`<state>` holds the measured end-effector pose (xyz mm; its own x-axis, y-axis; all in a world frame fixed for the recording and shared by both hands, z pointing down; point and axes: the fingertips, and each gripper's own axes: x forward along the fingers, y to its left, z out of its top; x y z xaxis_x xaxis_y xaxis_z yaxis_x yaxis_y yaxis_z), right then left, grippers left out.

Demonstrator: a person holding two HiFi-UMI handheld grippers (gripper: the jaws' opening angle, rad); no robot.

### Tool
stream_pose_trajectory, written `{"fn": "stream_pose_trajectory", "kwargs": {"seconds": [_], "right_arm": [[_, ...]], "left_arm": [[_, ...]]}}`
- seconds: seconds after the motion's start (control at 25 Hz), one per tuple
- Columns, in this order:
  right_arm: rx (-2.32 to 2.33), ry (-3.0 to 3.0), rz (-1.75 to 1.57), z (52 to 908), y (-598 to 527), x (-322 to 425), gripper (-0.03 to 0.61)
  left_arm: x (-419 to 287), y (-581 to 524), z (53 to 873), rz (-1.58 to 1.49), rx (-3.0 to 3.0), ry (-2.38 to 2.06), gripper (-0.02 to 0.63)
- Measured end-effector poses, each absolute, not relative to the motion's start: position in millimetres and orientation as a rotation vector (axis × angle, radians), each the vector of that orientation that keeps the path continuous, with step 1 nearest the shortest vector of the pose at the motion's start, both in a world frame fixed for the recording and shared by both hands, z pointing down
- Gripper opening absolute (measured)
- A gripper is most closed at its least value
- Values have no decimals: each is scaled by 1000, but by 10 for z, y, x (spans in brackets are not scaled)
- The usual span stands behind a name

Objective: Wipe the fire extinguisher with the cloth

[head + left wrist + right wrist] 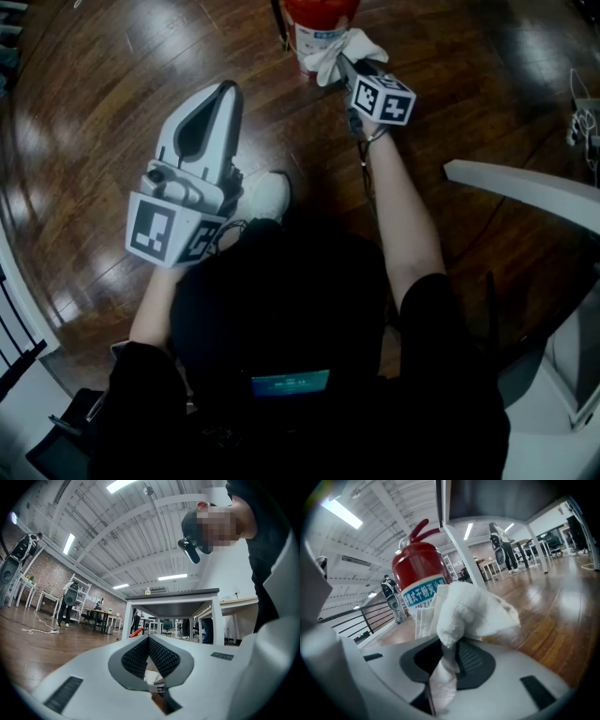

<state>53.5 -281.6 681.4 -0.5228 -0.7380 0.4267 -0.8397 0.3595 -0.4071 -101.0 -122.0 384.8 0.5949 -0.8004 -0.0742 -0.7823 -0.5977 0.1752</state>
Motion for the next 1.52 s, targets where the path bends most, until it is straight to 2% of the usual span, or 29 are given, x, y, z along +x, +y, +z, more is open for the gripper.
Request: {"fn": "stream_pose_trajectory", "kwargs": {"seconds": [0.2, 0.44, 0.72, 1.2, 1.52], "right_arm": [[1442, -2387, 972, 6971, -2793, 531, 92], [1472, -2448, 913, 6667, -2775, 581, 92], [1603, -2737, 830, 5482, -2773, 747, 92], [1475, -3057, 429, 3878, -2686, 308, 92], [1430, -2904, 421, 4332, -2865, -54, 92]], "left_arm": [[-981, -1219, 3839, -231, 2697, -1327, -2], [-934, -1177, 3814, -243, 2712, -1304, -2], [-948, -1131, 3766, -263, 2714, -1316, -2], [-1079, -1053, 3737, -246, 2697, -1388, -2], [-1152, -1055, 3742, -266, 2692, -1382, -2]]}}
